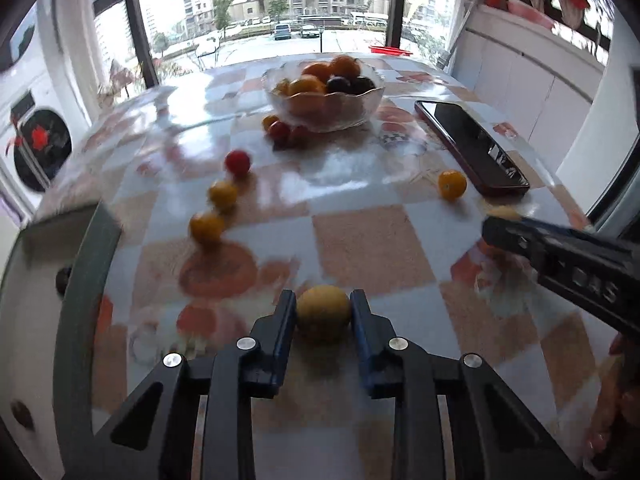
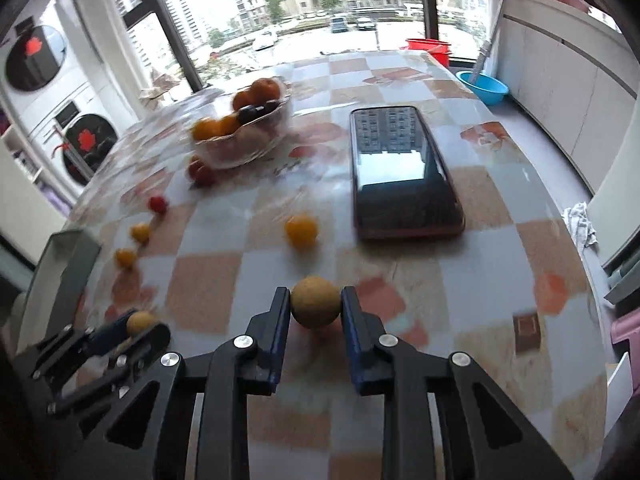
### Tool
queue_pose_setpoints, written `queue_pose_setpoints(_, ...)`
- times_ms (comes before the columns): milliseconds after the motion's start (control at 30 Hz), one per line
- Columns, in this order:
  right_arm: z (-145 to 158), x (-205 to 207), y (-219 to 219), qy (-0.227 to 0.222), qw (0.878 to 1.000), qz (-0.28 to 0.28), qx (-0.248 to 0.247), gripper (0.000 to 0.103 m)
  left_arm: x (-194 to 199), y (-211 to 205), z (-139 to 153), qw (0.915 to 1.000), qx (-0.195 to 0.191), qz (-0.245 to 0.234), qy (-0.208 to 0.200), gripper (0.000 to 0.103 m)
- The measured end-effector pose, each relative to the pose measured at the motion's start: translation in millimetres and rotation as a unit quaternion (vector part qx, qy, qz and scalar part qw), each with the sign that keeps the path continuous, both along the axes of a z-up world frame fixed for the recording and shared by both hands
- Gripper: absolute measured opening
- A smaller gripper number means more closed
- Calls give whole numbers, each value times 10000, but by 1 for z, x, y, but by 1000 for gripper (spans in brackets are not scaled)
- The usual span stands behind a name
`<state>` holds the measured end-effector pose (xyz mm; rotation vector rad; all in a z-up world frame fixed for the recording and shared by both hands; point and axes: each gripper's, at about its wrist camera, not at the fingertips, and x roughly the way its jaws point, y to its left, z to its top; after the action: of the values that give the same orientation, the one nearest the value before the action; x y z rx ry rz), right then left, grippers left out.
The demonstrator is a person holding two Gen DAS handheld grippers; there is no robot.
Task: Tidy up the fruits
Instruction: 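Grasp a tan round fruit with the right tool while the left grasps another, then carry both tan fruits over the white tray and open both tools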
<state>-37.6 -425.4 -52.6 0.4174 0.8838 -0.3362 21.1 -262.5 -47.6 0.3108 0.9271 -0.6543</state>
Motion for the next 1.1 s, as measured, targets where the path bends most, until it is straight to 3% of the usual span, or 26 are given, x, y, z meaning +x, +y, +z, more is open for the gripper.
queue_pose_setpoints(200,2,-36,32,-156,9995,128,257,28,-16,58,0,9996,-112,240,59,30)
queue_pose_setpoints(467,-3,-67,69,-189,9990,192,351,28,-28,99,-1,9991,-111,414,51,30)
queue_pose_setpoints(733,-12,-81,82,-51,9994,152,293,28,-35,109,-3,9988,-157,467,-5,30)
queue_pose_setpoints(900,-12,-85,94,-114,9997,160,-147,28,-44,108,-6,9983,-99,471,-317,30)
queue_pose_setpoints(1100,-11,-86,90,-73,9998,161,-84,28,-42,110,-5,9984,-122,482,-255,30)
